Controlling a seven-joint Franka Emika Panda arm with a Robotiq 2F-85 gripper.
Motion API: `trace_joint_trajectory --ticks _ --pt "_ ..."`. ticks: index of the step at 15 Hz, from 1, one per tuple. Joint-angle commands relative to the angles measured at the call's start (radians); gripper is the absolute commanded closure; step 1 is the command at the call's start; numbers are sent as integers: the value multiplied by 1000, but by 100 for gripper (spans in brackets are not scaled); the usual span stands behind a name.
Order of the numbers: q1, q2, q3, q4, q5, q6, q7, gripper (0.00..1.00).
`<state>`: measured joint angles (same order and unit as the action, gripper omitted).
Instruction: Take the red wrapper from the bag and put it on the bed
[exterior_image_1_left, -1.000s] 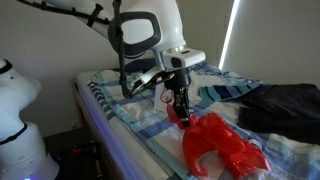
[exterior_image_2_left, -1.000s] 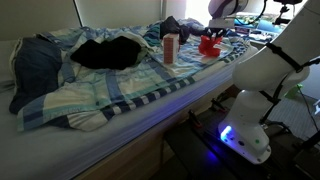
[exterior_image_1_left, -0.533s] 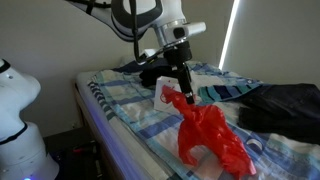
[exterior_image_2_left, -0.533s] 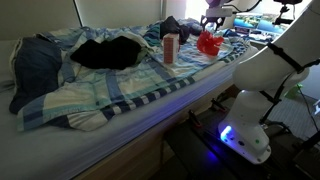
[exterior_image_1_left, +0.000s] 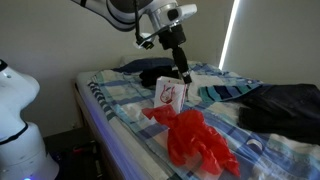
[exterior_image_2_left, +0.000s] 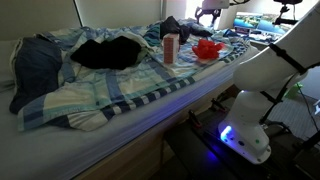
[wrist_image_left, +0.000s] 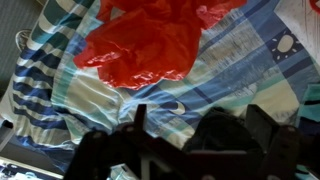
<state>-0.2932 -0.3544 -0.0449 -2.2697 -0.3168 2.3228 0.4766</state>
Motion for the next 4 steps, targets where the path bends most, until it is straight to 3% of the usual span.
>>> trace_joint_trajectory --ticks 1,4 --pt "22 -27 8 -7 5 -22 -21 0" --pt "20 -5 6 2 1 -2 -5 0"
